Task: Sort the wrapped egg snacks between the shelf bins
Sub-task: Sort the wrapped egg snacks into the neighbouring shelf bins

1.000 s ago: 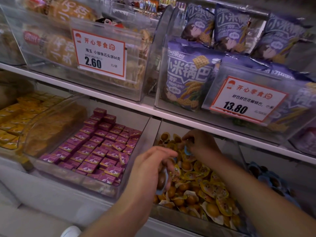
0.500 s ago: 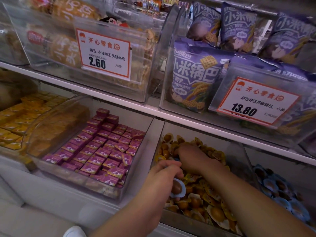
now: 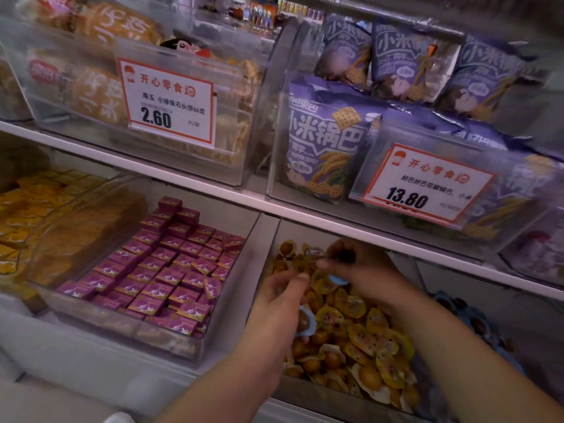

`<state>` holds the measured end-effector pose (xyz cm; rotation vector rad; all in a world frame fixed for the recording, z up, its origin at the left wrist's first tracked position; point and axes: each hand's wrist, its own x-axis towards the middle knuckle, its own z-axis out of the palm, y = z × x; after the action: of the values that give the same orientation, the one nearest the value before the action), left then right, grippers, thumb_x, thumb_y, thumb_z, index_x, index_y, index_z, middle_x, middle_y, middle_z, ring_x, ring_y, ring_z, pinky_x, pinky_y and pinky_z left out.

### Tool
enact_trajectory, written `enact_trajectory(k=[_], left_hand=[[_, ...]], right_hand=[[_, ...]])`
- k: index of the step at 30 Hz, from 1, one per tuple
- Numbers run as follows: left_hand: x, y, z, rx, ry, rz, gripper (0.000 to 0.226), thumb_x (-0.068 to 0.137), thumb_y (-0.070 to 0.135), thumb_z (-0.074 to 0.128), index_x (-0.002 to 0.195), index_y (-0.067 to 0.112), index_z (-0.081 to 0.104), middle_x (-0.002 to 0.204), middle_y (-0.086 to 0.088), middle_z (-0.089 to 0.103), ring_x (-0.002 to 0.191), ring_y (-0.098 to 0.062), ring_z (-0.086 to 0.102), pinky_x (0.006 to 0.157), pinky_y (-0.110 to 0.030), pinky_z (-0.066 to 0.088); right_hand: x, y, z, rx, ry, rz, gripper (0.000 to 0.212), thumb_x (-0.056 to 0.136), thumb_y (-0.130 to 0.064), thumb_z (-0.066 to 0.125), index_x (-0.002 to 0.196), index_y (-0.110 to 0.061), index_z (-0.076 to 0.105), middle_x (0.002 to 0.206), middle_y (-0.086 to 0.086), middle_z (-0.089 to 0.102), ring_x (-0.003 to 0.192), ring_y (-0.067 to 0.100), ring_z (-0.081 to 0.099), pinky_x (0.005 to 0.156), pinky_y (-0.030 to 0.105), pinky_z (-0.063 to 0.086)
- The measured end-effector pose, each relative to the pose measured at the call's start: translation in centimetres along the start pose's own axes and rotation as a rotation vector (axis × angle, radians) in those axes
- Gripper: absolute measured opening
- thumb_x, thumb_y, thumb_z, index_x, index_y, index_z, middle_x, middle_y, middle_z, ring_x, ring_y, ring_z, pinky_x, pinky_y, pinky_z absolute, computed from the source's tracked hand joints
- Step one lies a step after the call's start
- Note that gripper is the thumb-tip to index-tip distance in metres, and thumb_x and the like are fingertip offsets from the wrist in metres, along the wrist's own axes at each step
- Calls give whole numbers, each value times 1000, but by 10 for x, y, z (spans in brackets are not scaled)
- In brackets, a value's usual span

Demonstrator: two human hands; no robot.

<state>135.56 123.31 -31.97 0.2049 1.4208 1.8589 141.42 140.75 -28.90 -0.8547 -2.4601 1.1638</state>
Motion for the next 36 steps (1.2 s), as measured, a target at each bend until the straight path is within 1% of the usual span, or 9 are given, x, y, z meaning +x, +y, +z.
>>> enact_trajectory(k=[4,10,13,17,20,24,29,33,36], left_hand=[[5,1,10,25,-137,37,41,71,64,70,98,34,73,99,-3,74,80,-20,68,56,-30,45],[6,-5,16,-61,-111,-34,45,85,48,66,103,7,72,88,-13,75,72,-22,70,53,-26,48],[11,-4,15,-18,-22,1,37,92,42,63,100,7,72,70,-6,67,61,-17,63,52,-26,46],[14,-12,16,332,-75,46,17,89,27,69,88,10,72,84,-3,69,72,-13,63,61,-27,47],[11,-17,24,174,-145,-68,12,90,20,67,81,15,72,79,-9,67,55,-20,58,45,-27,44],[11,-15,31,-3,-248,-184,31,94,36,62,105,8,70,77,-12,68,53,-18,63,45,-27,47],[8,-9,29,-43,-296,-184,38,77,22,76,110,6,68,94,-14,71,68,-18,67,49,-27,49],[7,-4,29,23,-140,-14,19,82,7,71,99,15,73,100,-15,74,75,-22,71,54,-29,52],[1,-4,32,277,-101,391,20,87,9,73,98,26,72,91,-1,75,82,-18,73,61,-24,56]], right_hand=[[-44,-4,0,184,-109,-64,14,79,-17,81,83,-18,68,83,-2,73,80,9,67,75,29,54],[-67,8,18,338,-38,-1,17,78,-10,81,88,-17,69,96,13,75,86,19,69,80,37,57],[-74,20,16,326,43,-49,15,78,-14,83,84,-24,73,91,-4,76,81,9,70,73,28,57],[-69,26,18,466,280,27,6,87,-18,73,86,-23,74,87,-3,76,86,15,71,77,29,57],[-65,21,23,427,363,-7,13,93,-15,66,89,-27,71,90,-3,74,87,12,70,76,20,54],[-65,14,30,403,364,-105,22,92,-1,64,89,-22,70,80,-8,72,76,-1,69,66,10,51],[-64,12,36,970,223,20,24,97,3,49,101,-3,71,106,8,76,106,20,71,87,32,58],[-67,12,23,1161,289,131,23,93,-11,57,105,-11,76,119,7,72,114,20,66,100,37,50],[-80,4,22,1159,236,281,25,97,-24,58,115,-15,72,121,9,70,114,25,66,103,47,49]])
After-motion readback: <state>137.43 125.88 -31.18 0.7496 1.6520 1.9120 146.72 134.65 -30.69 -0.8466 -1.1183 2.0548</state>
